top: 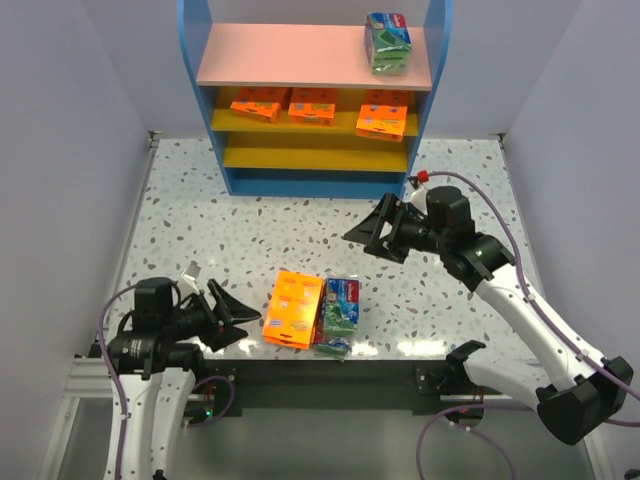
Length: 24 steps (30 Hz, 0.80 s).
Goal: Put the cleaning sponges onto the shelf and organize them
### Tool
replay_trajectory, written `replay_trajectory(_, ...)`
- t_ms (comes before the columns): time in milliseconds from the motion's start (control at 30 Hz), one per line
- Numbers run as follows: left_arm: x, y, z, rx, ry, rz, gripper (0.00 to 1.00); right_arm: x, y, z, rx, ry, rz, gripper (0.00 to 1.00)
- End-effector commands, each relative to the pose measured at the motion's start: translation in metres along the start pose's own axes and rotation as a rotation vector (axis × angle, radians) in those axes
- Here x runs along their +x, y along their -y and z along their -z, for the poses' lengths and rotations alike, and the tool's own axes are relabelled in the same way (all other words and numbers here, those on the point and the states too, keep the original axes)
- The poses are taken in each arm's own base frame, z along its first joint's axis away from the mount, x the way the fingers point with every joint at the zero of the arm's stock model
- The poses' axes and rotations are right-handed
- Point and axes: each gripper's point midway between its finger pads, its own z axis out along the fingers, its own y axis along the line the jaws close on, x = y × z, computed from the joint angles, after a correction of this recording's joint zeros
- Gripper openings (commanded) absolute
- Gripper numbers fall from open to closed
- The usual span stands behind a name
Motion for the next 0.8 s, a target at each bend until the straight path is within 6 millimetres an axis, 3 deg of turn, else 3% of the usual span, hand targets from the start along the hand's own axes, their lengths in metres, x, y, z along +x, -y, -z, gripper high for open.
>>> replay_trajectory(0, 0.021, -0.020, 0.002, -0.052, -0.094, 0.016, 0.78, 0.025, 0.015, 0.009, 0.021, -0.085, 0.018, 0.82)
replay_trajectory(167, 0.016, -0.028, -0.008, -0.047, -0.097, 0.026, 0.76, 0.034, 0.027, 0.007, 0.031, -0.103, 0.000, 0.82)
replay_trajectory(533, -0.009, -0.017, -0.024, -0.013, -0.122, 0.002, 0.75, 0.042, 0.038, 0.002, 0.030, -0.119, -0.017, 0.82)
replay_trajectory(767, -0.006, -0.025, -0.030, -0.028, -0.166, -0.001, 0.73, 0.045, 0.045, -0.002, 0.041, -0.127, -0.030, 0.83)
